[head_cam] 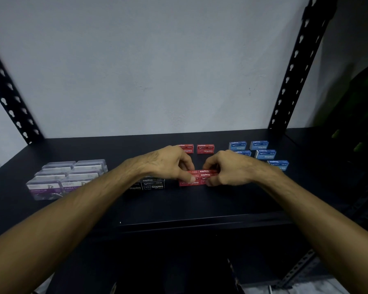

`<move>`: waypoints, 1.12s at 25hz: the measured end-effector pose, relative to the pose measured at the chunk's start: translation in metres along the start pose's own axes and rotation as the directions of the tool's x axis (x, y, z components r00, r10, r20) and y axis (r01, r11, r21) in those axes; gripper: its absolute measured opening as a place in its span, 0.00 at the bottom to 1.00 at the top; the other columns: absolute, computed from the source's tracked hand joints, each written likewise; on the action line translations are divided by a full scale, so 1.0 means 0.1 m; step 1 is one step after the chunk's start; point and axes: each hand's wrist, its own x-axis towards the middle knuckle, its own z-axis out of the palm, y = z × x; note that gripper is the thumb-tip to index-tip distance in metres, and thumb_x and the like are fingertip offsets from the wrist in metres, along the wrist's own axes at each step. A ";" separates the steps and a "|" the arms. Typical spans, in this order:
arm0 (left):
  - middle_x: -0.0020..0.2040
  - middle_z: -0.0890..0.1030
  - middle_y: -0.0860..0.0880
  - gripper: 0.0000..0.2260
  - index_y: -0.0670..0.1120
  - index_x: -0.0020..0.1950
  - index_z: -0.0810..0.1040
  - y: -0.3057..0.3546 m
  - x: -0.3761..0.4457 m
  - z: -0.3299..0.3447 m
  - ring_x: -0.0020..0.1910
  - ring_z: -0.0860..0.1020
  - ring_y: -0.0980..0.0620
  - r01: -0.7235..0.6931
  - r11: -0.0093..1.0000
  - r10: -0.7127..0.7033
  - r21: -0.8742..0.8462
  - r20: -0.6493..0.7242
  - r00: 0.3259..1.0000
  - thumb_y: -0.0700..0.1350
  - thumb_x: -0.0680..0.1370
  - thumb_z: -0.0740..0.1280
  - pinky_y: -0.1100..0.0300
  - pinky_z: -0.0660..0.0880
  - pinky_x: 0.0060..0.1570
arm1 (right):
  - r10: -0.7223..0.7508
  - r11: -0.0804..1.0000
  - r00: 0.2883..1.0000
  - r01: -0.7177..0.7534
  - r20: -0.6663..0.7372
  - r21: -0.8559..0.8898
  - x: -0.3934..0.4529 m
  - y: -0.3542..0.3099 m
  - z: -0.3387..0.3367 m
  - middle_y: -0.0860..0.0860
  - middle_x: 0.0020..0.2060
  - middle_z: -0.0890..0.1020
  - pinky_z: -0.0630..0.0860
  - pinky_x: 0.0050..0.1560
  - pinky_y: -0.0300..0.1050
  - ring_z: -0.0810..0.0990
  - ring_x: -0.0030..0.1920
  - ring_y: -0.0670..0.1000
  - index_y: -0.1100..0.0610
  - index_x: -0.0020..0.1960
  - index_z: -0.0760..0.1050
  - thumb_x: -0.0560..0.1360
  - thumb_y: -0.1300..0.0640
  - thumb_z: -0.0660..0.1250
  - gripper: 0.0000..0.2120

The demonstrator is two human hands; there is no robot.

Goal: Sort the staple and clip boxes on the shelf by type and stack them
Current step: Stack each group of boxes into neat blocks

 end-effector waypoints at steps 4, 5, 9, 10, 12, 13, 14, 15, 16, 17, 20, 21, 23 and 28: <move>0.39 0.80 0.60 0.12 0.51 0.55 0.83 0.02 -0.01 0.02 0.35 0.76 0.73 -0.047 0.996 0.047 0.079 0.013 0.999 0.52 0.73 0.74 0.72 0.69 0.37 | -0.018 0.999 1.000 0.018 -0.012 -0.027 0.02 0.02 0.04 0.44 0.50 0.82 0.79 0.54 0.48 0.80 0.47 0.43 0.50 0.59 0.78 0.74 0.49 0.73 0.14; 0.39 0.80 0.60 0.12 0.51 0.55 0.83 0.01 0.00 0.02 0.35 0.76 0.73 -0.050 0.995 0.050 0.082 0.011 0.999 0.52 0.73 0.74 0.72 0.69 0.37 | -0.018 0.999 1.000 0.018 -0.013 -0.031 0.03 0.02 0.04 0.44 0.50 0.82 0.79 0.55 0.48 0.80 0.48 0.43 0.50 0.59 0.78 0.74 0.49 0.73 0.15; 0.40 0.80 0.60 0.14 0.52 0.56 0.83 0.00 -0.01 0.01 0.37 0.77 0.70 -0.046 0.994 0.044 0.103 0.015 0.999 0.54 0.73 0.74 0.71 0.69 0.38 | -0.013 1.000 1.000 0.013 -0.011 -0.028 0.01 0.02 0.03 0.45 0.52 0.82 0.79 0.53 0.46 0.80 0.47 0.43 0.50 0.60 0.78 0.74 0.48 0.73 0.16; 0.42 0.81 0.59 0.15 0.52 0.57 0.82 -0.01 -0.01 0.01 0.39 0.78 0.67 -0.038 0.995 0.038 0.095 0.002 0.999 0.56 0.73 0.73 0.70 0.69 0.39 | -0.010 1.000 1.000 0.009 -0.023 -0.024 0.00 0.02 0.02 0.45 0.53 0.82 0.78 0.53 0.45 0.80 0.48 0.44 0.50 0.61 0.77 0.74 0.47 0.72 0.17; 0.45 0.81 0.58 0.16 0.54 0.57 0.82 -0.02 -0.02 -0.06 0.44 0.78 0.63 -0.018 0.998 0.022 0.064 -0.063 0.998 0.59 0.73 0.72 0.67 0.70 0.41 | 0.006 1.000 0.998 -0.006 -0.065 0.006 0.00 0.03 -0.02 0.44 0.56 0.80 0.76 0.53 0.43 0.79 0.52 0.45 0.50 0.64 0.76 0.75 0.44 0.70 0.20; 0.46 0.81 0.58 0.14 0.54 0.55 0.82 -0.05 0.01 -0.11 0.45 0.78 0.62 -0.010 0.999 0.015 0.046 -0.111 0.994 0.59 0.73 0.71 0.66 0.72 0.42 | 0.014 0.999 0.996 -0.012 -0.090 0.030 0.01 0.04 -0.06 0.45 0.57 0.80 0.76 0.53 0.43 0.79 0.53 0.45 0.50 0.64 0.76 0.76 0.44 0.68 0.19; 0.47 0.82 0.58 0.13 0.54 0.54 0.83 -0.08 0.05 -0.16 0.47 0.79 0.61 -0.004 1.000 0.008 0.027 -0.165 0.986 0.59 0.74 0.71 0.64 0.74 0.45 | 0.019 0.999 0.992 -0.014 -0.121 0.044 0.03 0.06 -0.10 0.45 0.56 0.80 0.76 0.52 0.43 0.79 0.53 0.45 0.50 0.63 0.76 0.77 0.44 0.67 0.18; 0.48 0.83 0.57 0.12 0.54 0.53 0.83 -0.12 0.10 -0.20 0.48 0.80 0.60 0.005 1.000 -0.002 0.013 -0.219 0.976 0.58 0.74 0.70 0.61 0.76 0.48 | 0.019 0.999 0.986 -0.013 -0.163 0.039 0.07 0.07 -0.13 0.46 0.56 0.81 0.76 0.52 0.43 0.79 0.52 0.45 0.50 0.62 0.77 0.77 0.46 0.67 0.16; 0.49 0.83 0.56 0.11 0.53 0.53 0.83 -0.16 0.16 -0.24 0.49 0.80 0.59 0.018 1.000 -0.015 0.012 -0.264 0.965 0.56 0.75 0.70 0.59 0.77 0.51 | 0.016 1.000 0.977 -0.012 -0.212 0.020 0.11 0.08 -0.16 0.47 0.57 0.81 0.75 0.51 0.43 0.78 0.52 0.45 0.50 0.63 0.77 0.78 0.48 0.66 0.15; 0.49 0.83 0.55 0.11 0.52 0.54 0.83 -0.20 0.23 -0.27 0.50 0.80 0.57 0.037 0.999 -0.030 0.020 -0.292 0.956 0.54 0.76 0.70 0.59 0.76 0.51 | 0.015 1.000 0.966 -0.016 -0.260 -0.003 0.17 0.10 -0.18 0.47 0.58 0.80 0.74 0.51 0.42 0.78 0.53 0.45 0.51 0.64 0.76 0.78 0.50 0.66 0.15; 0.55 0.82 0.51 0.14 0.49 0.61 0.79 -0.29 0.43 -0.26 0.53 0.78 0.54 0.097 0.993 -0.070 0.074 -0.308 0.949 0.51 0.77 0.70 0.62 0.72 0.51 | 0.021 0.996 0.942 -0.049 -0.336 -0.075 0.36 0.15 -0.19 0.50 0.63 0.77 0.75 0.56 0.45 0.77 0.60 0.50 0.52 0.68 0.74 0.78 0.53 0.67 0.18; 0.57 0.81 0.50 0.16 0.49 0.63 0.78 -0.31 0.49 -0.26 0.55 0.78 0.53 0.104 0.991 -0.073 0.085 -0.307 0.949 0.50 0.77 0.70 0.61 0.73 0.53 | 0.028 0.993 0.942 -0.066 -0.334 -0.103 0.44 0.18 -0.19 0.51 0.65 0.75 0.75 0.58 0.47 0.77 0.61 0.52 0.52 0.69 0.72 0.78 0.53 0.66 0.20; 0.58 0.81 0.49 0.16 0.49 0.64 0.78 -0.33 0.61 -0.24 0.56 0.78 0.51 0.113 0.988 -0.077 0.104 -0.303 0.950 0.50 0.77 0.70 0.59 0.73 0.55 | 0.040 0.984 0.946 -0.094 -0.321 -0.153 0.59 0.22 -0.19 0.51 0.66 0.73 0.75 0.60 0.51 0.76 0.61 0.53 0.52 0.70 0.71 0.78 0.53 0.66 0.20; 0.52 0.83 0.50 0.10 0.48 0.57 0.82 -0.37 0.77 -0.17 0.49 0.79 0.52 0.106 0.988 -0.073 0.116 -0.259 0.963 0.48 0.77 0.71 0.60 0.74 0.49 | 0.062 0.974 0.956 -0.121 -0.288 -0.191 0.82 0.29 -0.13 0.53 0.56 0.81 0.79 0.54 0.54 0.80 0.53 0.54 0.55 0.61 0.77 0.78 0.58 0.64 0.13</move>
